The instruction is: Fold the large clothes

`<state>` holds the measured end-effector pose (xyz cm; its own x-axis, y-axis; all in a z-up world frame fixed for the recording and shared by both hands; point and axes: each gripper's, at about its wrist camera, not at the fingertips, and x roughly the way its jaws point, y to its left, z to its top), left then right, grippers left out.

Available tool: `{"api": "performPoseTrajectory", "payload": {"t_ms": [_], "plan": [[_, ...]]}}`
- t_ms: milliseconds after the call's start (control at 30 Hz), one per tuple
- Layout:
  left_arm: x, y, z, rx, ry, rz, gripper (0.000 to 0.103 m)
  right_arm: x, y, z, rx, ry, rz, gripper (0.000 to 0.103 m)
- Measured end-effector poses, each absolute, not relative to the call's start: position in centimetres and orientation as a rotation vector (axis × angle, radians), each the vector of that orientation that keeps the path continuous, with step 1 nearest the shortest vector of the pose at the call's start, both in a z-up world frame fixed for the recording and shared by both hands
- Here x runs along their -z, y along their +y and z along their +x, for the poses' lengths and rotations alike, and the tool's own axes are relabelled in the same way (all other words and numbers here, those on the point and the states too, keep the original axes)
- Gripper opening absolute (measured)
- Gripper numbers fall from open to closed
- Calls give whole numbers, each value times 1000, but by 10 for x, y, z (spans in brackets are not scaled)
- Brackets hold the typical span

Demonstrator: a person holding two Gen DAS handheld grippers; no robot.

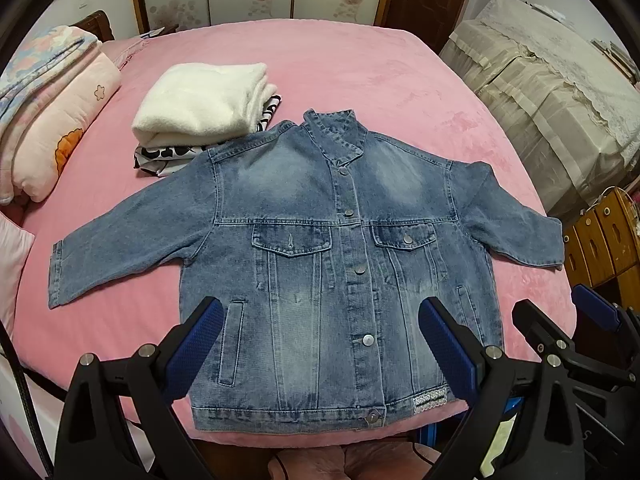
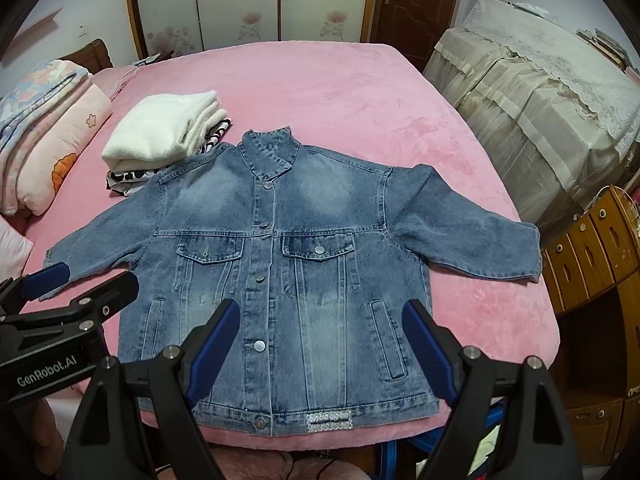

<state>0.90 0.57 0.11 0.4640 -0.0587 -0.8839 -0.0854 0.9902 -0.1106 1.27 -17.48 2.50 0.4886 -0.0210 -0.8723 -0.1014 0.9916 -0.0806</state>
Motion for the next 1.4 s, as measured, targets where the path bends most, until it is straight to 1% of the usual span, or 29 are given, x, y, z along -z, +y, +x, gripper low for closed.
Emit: {"api": "performPoseTrajectory", "payload": {"t_ms": [367, 1000, 1400], "plan": [[-1, 3, 9, -18, 1084, -139, 97, -27, -173, 11, -41, 1060, -132, 84], [-3, 2, 12, 53, 1080, -128, 97, -27, -172, 5, 13, 1073, -117, 80], [-12, -34, 21, 129, 1038, -11, 97, -33, -197, -9, 60, 1025, -60, 80]]}}
